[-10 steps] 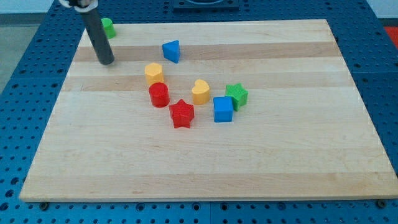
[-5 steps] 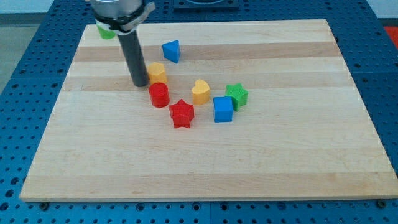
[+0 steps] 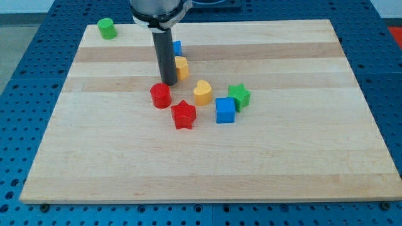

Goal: Push yellow hexagon right horizontally towards blue triangle

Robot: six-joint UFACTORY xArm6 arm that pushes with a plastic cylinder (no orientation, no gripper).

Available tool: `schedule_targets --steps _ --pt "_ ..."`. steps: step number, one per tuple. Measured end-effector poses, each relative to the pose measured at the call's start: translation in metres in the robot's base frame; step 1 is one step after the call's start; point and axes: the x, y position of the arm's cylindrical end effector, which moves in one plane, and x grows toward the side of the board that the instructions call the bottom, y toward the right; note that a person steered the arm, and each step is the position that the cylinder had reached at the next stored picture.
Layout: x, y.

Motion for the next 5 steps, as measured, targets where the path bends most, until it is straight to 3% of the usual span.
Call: schedule_targets --steps 2,5 --pt "-0.017 -0.010" --pt "-0.030 0.032"
